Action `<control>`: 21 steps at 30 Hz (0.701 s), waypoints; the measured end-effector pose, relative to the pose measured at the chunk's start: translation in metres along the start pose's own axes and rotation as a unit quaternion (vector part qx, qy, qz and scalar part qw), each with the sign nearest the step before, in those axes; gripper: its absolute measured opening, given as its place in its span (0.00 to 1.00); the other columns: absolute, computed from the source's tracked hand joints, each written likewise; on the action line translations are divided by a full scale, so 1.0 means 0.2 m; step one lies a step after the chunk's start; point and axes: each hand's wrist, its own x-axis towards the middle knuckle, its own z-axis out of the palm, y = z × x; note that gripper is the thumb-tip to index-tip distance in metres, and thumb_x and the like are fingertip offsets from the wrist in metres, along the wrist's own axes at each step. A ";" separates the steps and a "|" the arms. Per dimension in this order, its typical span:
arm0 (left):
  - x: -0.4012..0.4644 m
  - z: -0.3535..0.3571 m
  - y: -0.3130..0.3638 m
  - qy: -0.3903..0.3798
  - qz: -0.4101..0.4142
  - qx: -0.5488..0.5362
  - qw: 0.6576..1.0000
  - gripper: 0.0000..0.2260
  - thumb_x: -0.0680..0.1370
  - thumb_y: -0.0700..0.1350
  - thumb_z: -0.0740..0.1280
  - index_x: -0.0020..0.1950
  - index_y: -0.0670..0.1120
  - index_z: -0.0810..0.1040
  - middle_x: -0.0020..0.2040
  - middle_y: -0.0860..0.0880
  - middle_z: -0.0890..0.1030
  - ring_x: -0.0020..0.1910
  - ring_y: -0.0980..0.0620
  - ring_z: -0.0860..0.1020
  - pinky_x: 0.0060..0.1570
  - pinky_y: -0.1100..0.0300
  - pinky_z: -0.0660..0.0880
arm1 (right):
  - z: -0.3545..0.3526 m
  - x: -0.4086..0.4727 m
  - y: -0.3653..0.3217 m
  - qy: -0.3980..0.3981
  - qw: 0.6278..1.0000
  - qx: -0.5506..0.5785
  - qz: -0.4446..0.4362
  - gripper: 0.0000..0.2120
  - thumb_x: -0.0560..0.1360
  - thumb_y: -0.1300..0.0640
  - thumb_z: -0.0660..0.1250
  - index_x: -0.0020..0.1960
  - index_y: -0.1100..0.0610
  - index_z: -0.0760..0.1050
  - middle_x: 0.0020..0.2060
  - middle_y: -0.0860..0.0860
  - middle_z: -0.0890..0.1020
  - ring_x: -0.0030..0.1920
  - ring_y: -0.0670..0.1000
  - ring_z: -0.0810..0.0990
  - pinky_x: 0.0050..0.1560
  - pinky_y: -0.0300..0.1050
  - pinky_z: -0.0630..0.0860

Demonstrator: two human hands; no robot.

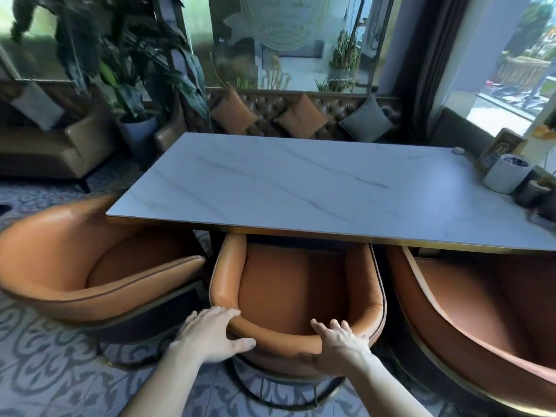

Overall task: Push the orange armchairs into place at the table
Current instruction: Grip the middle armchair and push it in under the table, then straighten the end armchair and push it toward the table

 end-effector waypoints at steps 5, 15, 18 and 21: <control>-0.15 -0.18 -0.34 0.033 -0.004 -0.017 0.999 0.49 0.60 0.82 0.57 0.76 0.60 0.58 0.78 0.53 0.59 0.75 0.50 0.57 0.74 0.46 0.53 | -0.12 -0.11 -0.34 0.019 0.999 -0.025 0.011 0.53 0.59 0.16 0.56 0.78 0.38 0.49 0.78 0.50 0.59 0.78 0.55 0.54 0.69 0.72 0.58; -0.54 -0.43 -1.39 0.140 -0.027 -0.096 0.985 0.46 0.61 0.77 0.63 0.75 0.61 0.60 0.77 0.53 0.60 0.75 0.53 0.59 0.72 0.52 0.57 | -0.12 -0.23 -1.41 0.104 0.992 -0.039 -0.057 0.53 0.59 0.15 0.52 0.78 0.38 0.50 0.77 0.50 0.61 0.77 0.54 0.57 0.70 0.70 0.61; -0.64 -0.50 -1.71 0.179 -0.035 -0.103 0.978 0.45 0.62 0.76 0.64 0.76 0.60 0.60 0.78 0.50 0.59 0.76 0.52 0.56 0.73 0.51 0.56 | -0.06 -0.22 -1.74 0.138 0.985 -0.036 -0.093 0.55 0.58 0.13 0.48 0.79 0.38 0.48 0.79 0.52 0.57 0.78 0.56 0.54 0.71 0.71 0.58; -0.71 -0.54 -1.99 0.216 -0.046 -0.127 0.967 0.44 0.64 0.74 0.65 0.76 0.61 0.57 0.79 0.51 0.55 0.77 0.52 0.52 0.73 0.49 0.56 | 0.00 -0.21 -2.05 0.157 0.979 -0.037 -0.123 0.57 0.56 0.12 0.45 0.79 0.39 0.44 0.81 0.53 0.50 0.80 0.57 0.48 0.73 0.72 0.54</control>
